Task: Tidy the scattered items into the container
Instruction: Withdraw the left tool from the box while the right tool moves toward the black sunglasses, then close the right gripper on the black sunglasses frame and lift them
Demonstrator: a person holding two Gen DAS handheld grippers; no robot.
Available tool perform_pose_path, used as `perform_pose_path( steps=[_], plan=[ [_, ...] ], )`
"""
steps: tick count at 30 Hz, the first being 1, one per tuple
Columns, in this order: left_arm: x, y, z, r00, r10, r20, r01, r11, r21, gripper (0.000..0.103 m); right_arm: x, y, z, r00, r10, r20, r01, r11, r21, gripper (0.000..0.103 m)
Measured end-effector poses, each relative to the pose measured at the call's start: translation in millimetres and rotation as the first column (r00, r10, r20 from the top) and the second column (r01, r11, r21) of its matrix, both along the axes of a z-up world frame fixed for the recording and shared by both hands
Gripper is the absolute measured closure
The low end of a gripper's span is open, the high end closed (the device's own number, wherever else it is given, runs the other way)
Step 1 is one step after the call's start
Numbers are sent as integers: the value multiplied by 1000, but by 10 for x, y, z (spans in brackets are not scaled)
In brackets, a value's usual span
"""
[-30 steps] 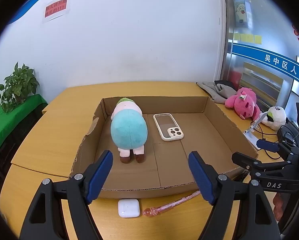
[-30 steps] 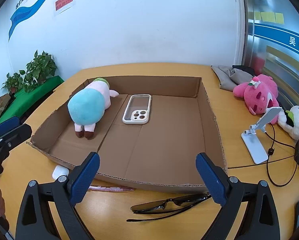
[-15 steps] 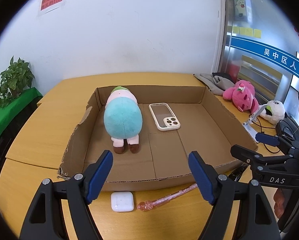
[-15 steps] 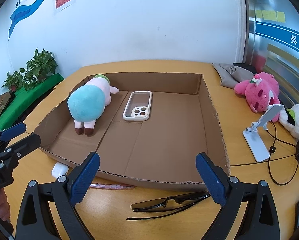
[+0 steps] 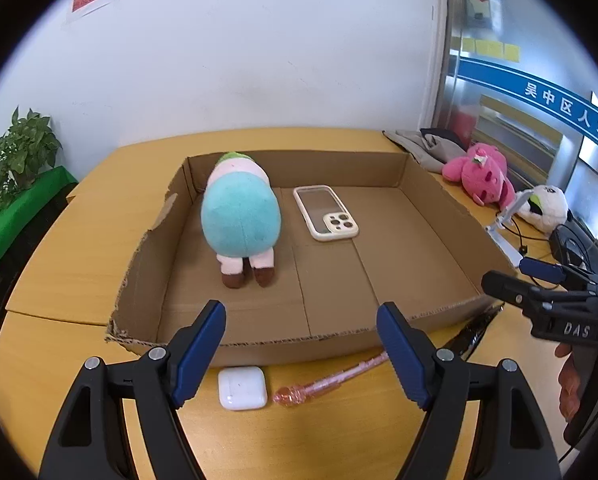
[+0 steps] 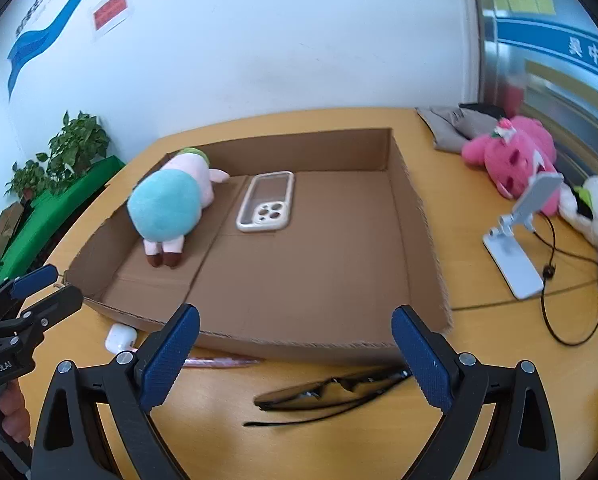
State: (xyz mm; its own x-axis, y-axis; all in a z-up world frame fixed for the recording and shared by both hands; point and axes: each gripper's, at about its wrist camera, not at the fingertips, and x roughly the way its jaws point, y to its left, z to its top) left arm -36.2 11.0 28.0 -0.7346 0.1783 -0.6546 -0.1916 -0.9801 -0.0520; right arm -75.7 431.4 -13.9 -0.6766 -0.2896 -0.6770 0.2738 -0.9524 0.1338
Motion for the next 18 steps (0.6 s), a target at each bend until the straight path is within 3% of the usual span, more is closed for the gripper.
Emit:
perform_pose_path(
  steps=[8,13,18],
  plan=[
    [154,395,-281,981,-178,76,176,984,26,25,35,598,-387,981,-146,130,150,988,-27,4],
    [201,776,-438,942,-314,116,311,950,37,25,-42,718,-594,962,-145,231,171,981,-93,4],
    [250,983,-548,922,-358,147,359,933,21,25,-202,620,-758,943,-121,309,176,971,-158,4]
  ],
)
